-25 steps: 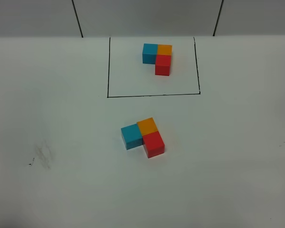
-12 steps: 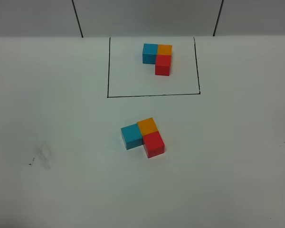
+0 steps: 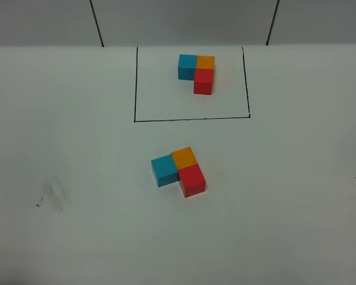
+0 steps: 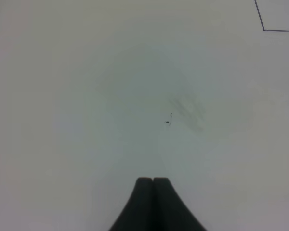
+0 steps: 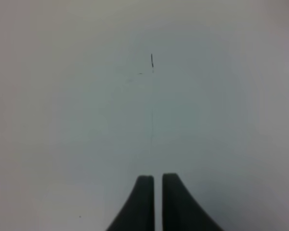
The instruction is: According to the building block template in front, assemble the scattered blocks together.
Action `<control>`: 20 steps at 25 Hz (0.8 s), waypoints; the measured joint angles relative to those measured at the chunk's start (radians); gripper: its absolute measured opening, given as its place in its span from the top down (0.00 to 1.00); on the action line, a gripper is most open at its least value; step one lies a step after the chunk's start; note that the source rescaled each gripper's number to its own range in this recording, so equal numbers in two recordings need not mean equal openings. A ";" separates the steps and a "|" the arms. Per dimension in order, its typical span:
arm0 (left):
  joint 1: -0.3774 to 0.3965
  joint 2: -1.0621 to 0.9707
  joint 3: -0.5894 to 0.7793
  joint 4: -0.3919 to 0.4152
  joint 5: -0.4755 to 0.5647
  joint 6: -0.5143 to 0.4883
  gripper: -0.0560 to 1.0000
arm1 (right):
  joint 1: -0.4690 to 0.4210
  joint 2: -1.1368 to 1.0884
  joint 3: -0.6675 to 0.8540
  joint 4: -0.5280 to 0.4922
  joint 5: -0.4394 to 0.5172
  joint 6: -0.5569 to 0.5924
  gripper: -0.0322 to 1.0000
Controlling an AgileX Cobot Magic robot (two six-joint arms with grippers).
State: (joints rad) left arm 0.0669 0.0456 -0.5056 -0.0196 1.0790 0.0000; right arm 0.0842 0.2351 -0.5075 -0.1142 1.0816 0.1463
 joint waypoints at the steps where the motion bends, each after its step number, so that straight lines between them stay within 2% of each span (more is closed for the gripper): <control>1: 0.000 0.000 0.000 0.000 0.000 0.000 0.95 | 0.000 0.000 0.000 0.000 0.000 0.000 0.97; 9: 0.000 0.000 0.000 0.000 0.000 0.000 0.95 | -0.002 -0.023 0.003 0.000 -0.004 0.000 0.97; 20: 0.000 0.000 0.000 0.000 0.000 0.000 0.95 | -0.063 -0.237 0.004 0.004 -0.004 -0.002 0.97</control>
State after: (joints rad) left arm 0.0669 0.0456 -0.5056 -0.0196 1.0790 0.0000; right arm 0.0214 -0.0024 -0.5033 -0.1101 1.0779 0.1446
